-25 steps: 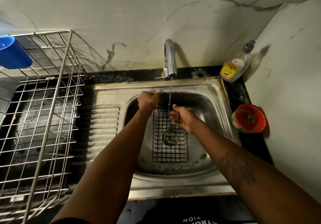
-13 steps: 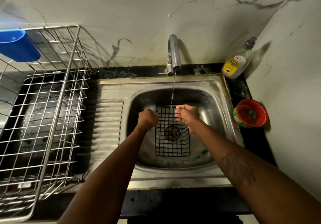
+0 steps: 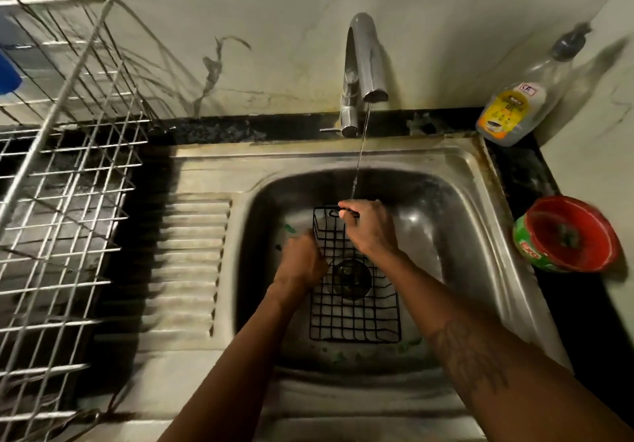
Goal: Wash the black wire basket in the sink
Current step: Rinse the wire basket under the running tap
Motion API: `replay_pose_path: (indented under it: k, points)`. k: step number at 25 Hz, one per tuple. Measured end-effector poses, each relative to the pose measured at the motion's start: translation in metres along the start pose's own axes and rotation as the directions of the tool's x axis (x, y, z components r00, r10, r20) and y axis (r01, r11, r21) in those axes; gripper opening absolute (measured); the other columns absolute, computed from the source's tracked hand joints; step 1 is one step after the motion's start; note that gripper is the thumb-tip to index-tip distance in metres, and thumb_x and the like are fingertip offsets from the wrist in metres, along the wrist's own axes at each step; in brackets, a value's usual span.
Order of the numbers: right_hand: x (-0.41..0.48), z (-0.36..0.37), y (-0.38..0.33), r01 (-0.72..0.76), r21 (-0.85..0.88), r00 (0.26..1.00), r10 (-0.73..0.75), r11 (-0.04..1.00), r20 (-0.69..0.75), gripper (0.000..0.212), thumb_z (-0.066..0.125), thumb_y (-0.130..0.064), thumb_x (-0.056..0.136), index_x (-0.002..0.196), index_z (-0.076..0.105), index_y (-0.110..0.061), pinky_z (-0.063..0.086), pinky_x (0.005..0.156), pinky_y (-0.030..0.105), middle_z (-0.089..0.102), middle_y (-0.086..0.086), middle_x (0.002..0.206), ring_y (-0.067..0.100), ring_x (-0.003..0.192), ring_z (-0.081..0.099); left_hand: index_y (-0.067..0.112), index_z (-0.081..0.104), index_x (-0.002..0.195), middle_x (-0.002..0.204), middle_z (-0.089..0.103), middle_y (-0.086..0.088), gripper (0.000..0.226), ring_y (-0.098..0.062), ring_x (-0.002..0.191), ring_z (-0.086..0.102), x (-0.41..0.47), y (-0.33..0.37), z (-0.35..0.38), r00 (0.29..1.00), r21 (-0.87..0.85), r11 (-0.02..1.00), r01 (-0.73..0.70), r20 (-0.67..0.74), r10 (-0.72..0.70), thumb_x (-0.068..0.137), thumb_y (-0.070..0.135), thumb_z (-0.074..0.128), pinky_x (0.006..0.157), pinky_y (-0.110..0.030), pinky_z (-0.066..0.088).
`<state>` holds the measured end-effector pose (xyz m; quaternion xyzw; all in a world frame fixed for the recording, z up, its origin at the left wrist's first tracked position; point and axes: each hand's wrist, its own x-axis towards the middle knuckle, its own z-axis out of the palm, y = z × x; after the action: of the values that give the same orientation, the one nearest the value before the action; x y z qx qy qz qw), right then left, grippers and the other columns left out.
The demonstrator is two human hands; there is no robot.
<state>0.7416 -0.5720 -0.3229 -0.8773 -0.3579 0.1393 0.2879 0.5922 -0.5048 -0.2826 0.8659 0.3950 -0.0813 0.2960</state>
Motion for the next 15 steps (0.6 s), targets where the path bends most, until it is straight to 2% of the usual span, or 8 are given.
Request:
replay_pose_path:
  k: [2,5,9,12,13,15]
  points:
    - [0.006,0.007,0.008,0.059,-0.079,0.996,-0.063,0.995,-0.056,0.023,0.06,-0.029,0.098,0.117,0.073,-0.032,0.043,0.102,0.037,0.075,-0.008,0.111,0.014,0.101,0.066,0.014,0.059,0.107,0.085,0.058,0.006,0.011,-0.006,0.069,0.053,0.0,-0.001,0.008,0.997,-0.005,0.999,-0.048,-0.066,0.048,0.099,0.009,0.053,0.062,-0.017,0.046]
    - [0.01,0.02,0.016,0.119,-0.173,0.987,-0.136,0.978,-0.088,0.019,0.06,-0.038,0.098,0.109,0.075,-0.038,0.04,0.089,0.036,0.076,-0.012,0.103,0.015,0.091,0.066,0.004,0.056,0.113,0.09,0.065,-0.006,0.023,-0.02,0.072,0.061,-0.002,-0.002,0.023,0.992,0.02,0.999,-0.041,-0.119,0.043,0.091,0.0,0.054,0.061,-0.025,0.048]
    - [0.013,0.016,0.007,0.167,-0.256,0.982,-0.182,0.952,-0.039,0.025,0.056,-0.054,0.096,0.105,0.076,-0.041,0.043,0.088,0.038,0.077,-0.013,0.101,0.015,0.092,0.069,0.01,0.058,0.095,0.087,0.068,-0.007,0.009,-0.013,0.064,0.059,0.003,-0.011,0.032,0.992,0.01,0.999,-0.053,-0.113,0.054,0.088,0.004,0.057,0.052,-0.02,0.046]
    - [0.009,-0.009,0.025,0.141,-0.273,0.987,-0.156,0.952,-0.032,0.02,0.057,-0.046,0.1,0.11,0.073,-0.043,0.05,0.081,0.03,0.076,-0.014,0.102,0.014,0.087,0.069,0.022,0.059,0.078,0.074,0.067,0.002,0.014,-0.008,0.056,0.063,0.013,-0.017,0.037,0.989,0.009,0.998,-0.068,-0.133,0.068,0.09,0.018,0.066,0.045,-0.012,0.044]
    - [0.005,-0.018,0.037,0.111,-0.266,0.991,-0.125,0.957,-0.037,0.02,0.057,-0.043,0.1,0.112,0.073,-0.042,0.052,0.08,0.03,0.076,-0.013,0.104,0.014,0.086,0.069,0.024,0.06,0.075,0.07,0.066,0.004,0.016,-0.007,0.055,0.064,0.017,-0.017,0.036,0.989,0.009,0.998,-0.066,-0.133,0.067,0.09,0.022,0.067,0.045,-0.01,0.042]
    - [0.003,-0.026,0.059,0.052,-0.229,0.994,-0.072,0.972,-0.081,0.021,0.058,-0.036,0.1,0.114,0.074,-0.038,0.049,0.095,0.038,0.075,-0.011,0.11,0.016,0.097,0.069,0.023,0.055,0.067,0.062,0.061,0.006,0.025,-0.006,0.05,0.058,0.018,-0.012,0.032,0.987,0.023,0.997,-0.069,-0.145,0.071,0.088,0.021,0.068,0.041,-0.009,0.036]
